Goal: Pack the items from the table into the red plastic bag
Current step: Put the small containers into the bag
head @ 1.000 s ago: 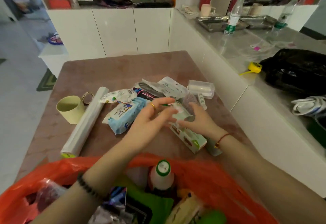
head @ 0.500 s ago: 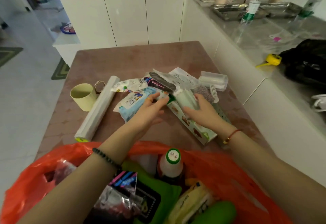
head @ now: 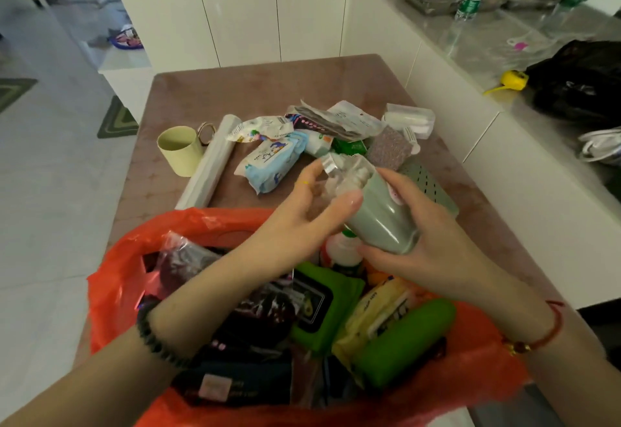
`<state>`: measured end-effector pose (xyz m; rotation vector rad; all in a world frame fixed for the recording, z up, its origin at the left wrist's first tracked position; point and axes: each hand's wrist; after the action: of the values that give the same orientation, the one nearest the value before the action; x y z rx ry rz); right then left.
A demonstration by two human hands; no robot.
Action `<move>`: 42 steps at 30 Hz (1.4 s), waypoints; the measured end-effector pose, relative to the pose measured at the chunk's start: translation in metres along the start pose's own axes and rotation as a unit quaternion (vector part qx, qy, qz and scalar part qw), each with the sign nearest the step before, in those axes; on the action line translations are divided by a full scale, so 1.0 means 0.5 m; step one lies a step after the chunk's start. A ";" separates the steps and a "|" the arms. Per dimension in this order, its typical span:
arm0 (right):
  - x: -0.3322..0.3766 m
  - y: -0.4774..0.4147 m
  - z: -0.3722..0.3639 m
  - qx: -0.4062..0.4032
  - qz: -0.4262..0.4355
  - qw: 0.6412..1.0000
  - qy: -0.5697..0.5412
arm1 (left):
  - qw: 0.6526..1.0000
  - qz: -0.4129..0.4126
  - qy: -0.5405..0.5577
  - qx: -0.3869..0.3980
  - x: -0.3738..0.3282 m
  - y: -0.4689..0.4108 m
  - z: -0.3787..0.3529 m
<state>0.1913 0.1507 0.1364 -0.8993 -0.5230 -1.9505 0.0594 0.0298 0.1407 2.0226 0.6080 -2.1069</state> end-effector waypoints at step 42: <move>-0.039 0.027 -0.028 0.035 -0.099 0.990 -0.092 | 0.906 -0.101 -0.346 0.222 0.074 0.153 0.101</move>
<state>0.2042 0.1452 0.1126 -1.0210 -0.8088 -2.0218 0.0398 -0.0532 0.0906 1.2098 0.2259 -3.0620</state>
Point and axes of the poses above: each hand's wrist, its own y-axis away from the middle knuckle, its own z-axis out of the back of the hand, x = y × z, and after that the axes turned 12 degrees about -z, right-handed
